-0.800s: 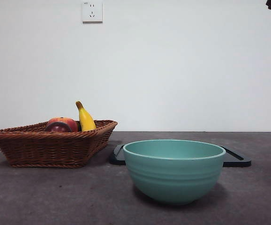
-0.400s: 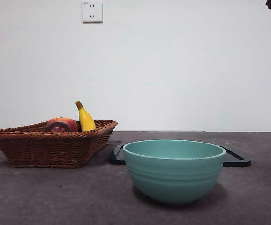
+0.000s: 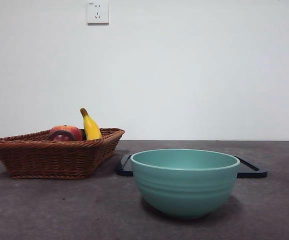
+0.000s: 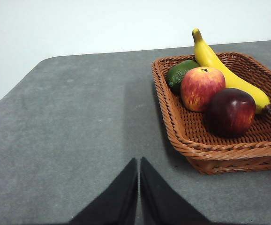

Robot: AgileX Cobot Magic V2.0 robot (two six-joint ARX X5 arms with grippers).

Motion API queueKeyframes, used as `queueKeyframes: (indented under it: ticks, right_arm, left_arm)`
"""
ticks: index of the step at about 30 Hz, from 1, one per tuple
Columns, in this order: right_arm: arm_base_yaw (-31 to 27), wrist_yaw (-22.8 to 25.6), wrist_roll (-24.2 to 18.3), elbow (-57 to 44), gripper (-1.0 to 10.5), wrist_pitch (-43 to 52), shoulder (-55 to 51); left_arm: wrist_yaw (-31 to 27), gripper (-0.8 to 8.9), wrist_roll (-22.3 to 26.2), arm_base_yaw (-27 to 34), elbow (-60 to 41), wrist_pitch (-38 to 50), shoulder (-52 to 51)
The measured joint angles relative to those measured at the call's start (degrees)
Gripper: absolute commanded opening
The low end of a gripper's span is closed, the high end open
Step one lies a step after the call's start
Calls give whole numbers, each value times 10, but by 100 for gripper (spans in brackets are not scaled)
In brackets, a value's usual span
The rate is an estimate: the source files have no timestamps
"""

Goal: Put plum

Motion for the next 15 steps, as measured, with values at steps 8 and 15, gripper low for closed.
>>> queueKeyframes:
  ticks: [8, 15]
  right_arm:
    - [-212, 19, -31, -141, 6, 193, -138]
    - [-274, 49, -49, -292, 6, 310, -252]
  left_arm:
    - [0, 7, 0, 0, 0, 0, 0]
    - [0, 7, 0, 0, 0, 0, 0]
